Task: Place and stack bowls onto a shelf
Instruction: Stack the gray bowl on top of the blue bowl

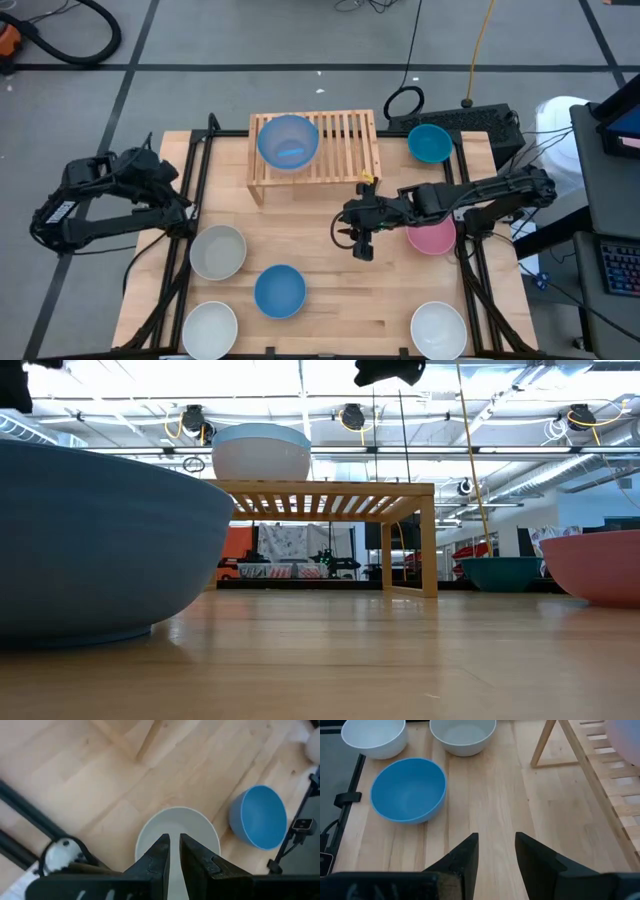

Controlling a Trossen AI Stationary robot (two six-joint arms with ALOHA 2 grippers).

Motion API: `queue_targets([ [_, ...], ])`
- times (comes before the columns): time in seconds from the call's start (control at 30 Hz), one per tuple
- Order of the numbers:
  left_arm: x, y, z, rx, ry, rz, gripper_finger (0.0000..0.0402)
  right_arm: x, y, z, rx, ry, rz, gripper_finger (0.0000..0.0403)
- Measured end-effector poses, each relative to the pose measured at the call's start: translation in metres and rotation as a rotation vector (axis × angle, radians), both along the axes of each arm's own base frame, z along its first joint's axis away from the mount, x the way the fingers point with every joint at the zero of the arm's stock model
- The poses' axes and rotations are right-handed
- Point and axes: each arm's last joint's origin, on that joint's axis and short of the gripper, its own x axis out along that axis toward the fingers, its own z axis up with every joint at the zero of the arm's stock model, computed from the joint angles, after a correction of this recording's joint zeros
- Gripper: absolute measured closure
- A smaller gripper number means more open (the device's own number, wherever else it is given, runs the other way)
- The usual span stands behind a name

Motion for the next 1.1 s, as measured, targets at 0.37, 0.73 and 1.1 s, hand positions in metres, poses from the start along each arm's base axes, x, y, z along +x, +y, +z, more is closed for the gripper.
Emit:
queue_targets([
  [0.37, 0.004, -0.002, -0.005, -0.110, -0.027, -0.086, 0.0395, 0.001, 0.000, 0.001, -0.019, -0.014, 0.020, 0.0282],
  [0.73, 0.019, 0.004, -0.001, -0.059, -0.084, -0.149, 0.0374, 0.002, 0.000, 0.002, -0.036, -0.027, 0.032, 0.0282],
  [1.1, 0.057, 0.021, -0.006, -0.095, 0.038, -0.256, 0.0335, 0.002, 0.000, 0.002, -0.056, -0.026, 0.049, 0.0282],
])
